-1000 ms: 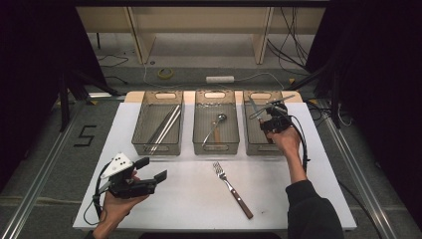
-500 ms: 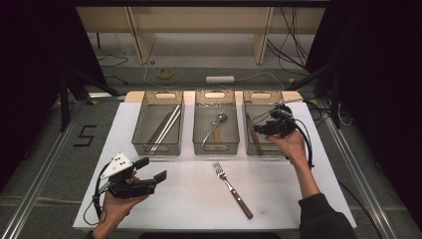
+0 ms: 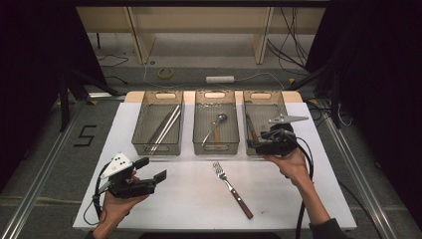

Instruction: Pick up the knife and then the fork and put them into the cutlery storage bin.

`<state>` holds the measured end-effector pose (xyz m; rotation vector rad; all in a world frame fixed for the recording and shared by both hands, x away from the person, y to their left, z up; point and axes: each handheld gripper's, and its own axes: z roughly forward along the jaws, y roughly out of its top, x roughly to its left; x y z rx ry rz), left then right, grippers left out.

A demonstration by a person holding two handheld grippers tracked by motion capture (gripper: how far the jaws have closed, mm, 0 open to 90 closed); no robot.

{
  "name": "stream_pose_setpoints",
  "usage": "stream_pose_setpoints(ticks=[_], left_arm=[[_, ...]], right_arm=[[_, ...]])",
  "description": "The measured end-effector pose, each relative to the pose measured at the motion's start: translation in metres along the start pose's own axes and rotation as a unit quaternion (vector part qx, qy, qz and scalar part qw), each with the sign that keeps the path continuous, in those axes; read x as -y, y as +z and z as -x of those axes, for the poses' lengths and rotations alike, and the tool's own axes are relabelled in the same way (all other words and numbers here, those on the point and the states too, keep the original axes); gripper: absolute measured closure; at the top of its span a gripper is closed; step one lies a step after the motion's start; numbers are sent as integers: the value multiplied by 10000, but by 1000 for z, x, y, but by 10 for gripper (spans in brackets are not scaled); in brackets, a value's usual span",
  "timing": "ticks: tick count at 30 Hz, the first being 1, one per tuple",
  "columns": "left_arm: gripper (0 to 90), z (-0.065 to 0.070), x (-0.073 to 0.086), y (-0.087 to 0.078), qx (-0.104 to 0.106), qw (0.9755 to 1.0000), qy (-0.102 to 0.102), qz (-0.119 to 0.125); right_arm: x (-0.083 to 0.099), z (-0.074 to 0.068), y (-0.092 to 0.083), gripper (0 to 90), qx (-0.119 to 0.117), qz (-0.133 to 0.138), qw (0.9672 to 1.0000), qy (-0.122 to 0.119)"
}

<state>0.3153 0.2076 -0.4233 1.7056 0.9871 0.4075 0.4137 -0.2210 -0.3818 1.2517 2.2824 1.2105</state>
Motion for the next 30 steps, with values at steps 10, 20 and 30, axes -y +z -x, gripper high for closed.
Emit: stream_pose_setpoints(ticks=[10, 20, 30], left_arm=[[173, 1, -1, 0, 17, 10000, 33, -5], [173, 1, -1, -1, 14, 10000, 34, 6], [173, 2, -1, 0, 14, 10000, 41, -7]], right_arm=[[29, -31, -4, 549, -563, -94, 9977, -361], [54, -53, 5, 780, -865, -516, 9925, -690], [78, -72, 20, 900, -1088, -1073, 9827, -1048]])
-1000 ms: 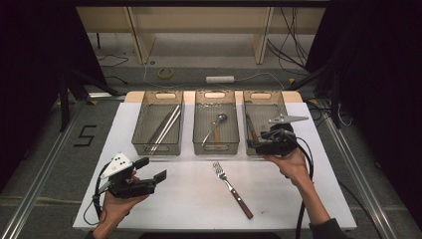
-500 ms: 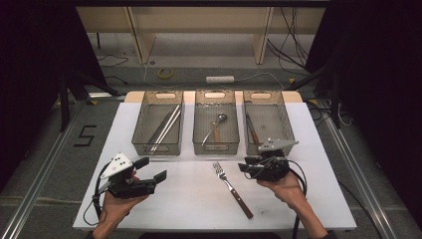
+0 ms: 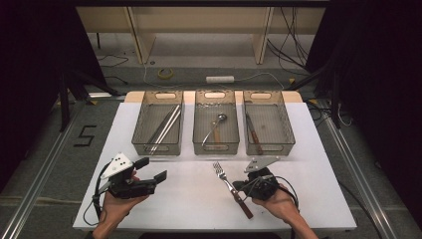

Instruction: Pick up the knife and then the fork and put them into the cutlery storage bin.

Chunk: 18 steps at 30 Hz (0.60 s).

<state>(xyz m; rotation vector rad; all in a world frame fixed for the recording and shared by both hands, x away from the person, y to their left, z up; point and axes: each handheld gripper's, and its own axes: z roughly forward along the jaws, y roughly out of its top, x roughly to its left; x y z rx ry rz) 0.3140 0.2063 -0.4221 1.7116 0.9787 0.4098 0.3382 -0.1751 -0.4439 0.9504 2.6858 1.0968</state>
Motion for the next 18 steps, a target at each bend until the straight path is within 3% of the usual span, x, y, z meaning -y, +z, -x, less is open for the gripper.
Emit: stream_pose_setpoints(ticks=[10, 18], left_arm=[[173, 0, 0, 0, -7, 10000, -7, 7], [172, 0, 0, 0, -6, 10000, 0, 3]], right_arm=[[11, -15, 14, 900, -223, -432, 9985, -268], [16, -18, 19, 900, -178, -689, 9968, -359]])
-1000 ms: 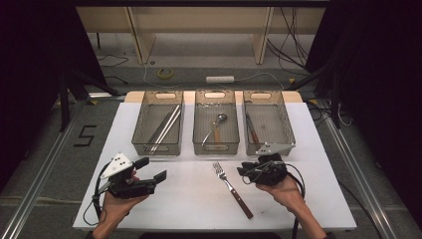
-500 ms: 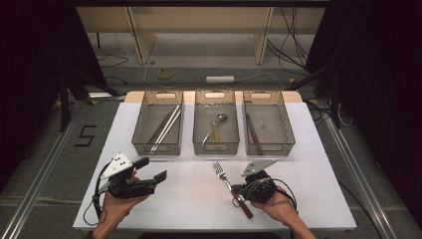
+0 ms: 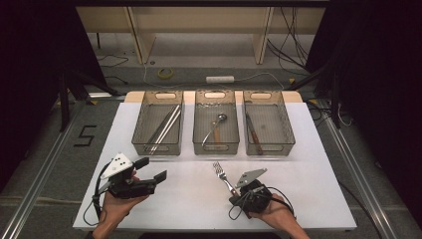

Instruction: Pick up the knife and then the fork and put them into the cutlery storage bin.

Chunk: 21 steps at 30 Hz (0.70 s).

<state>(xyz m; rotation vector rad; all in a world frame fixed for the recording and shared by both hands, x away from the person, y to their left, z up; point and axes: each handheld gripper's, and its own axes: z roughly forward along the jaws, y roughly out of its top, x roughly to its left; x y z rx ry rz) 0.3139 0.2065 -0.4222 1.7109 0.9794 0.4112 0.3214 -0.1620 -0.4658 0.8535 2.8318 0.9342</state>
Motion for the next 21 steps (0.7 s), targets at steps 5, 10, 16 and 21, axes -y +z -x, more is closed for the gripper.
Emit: stream_pose_setpoints(ticks=[5, 10, 16, 21], left_arm=[[172, 0, 0, 0, 4, 10000, 4, -6], [172, 0, 0, 0, 3, 10000, -5, -3], [172, 0, 0, 0, -3, 10000, 1, 0], [172, 0, 0, 0, -5, 10000, -1, 0]], right_arm=[[2, 0, 3, 900, 52, -163, 9998, -59], [4, 0, 6, 900, 136, -345, 9992, -144], [5, 1, 5, 900, 196, -427, 9988, -154], [6, 5, 1, 900, 325, -516, 9981, -77]])
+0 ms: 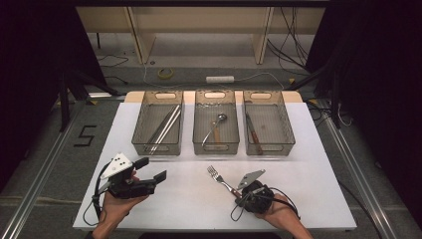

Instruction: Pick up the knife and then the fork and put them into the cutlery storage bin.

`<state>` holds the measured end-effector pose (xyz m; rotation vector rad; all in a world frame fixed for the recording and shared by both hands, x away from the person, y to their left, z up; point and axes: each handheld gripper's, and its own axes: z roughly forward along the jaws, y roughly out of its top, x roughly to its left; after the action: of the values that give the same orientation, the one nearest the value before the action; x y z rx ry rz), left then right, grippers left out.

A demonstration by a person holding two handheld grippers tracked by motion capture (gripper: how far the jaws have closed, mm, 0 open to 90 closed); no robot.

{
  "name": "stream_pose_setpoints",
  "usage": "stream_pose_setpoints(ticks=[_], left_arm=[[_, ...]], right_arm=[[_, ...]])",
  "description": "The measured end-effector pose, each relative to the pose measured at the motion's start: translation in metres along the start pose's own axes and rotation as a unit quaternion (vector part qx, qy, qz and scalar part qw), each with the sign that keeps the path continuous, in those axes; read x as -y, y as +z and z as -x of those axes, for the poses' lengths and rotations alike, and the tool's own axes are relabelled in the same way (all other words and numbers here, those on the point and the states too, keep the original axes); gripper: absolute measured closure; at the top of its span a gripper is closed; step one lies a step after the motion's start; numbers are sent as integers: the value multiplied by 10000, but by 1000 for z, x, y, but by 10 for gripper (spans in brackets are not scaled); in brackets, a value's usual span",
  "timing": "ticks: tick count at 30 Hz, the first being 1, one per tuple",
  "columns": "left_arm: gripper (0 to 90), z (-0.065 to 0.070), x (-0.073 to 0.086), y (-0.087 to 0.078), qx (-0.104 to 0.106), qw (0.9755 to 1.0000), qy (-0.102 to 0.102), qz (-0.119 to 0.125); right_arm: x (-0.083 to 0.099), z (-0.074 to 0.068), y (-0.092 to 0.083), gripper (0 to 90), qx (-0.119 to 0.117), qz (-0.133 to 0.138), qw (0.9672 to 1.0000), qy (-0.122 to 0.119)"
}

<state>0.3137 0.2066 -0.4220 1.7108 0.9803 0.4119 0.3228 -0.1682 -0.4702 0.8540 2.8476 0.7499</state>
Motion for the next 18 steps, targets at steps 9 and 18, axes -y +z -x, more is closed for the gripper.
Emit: stream_pose_setpoints(ticks=[9, 18], left_arm=[[172, 0, 0, 0, 7, 10000, 12, -9], [172, 0, 0, 1, 6, 10000, 28, -19]], right_arm=[[6, 16, -6, 900, 219, -11, 9997, 130], [7, 24, -8, 900, 233, -18, 9996, 153]])
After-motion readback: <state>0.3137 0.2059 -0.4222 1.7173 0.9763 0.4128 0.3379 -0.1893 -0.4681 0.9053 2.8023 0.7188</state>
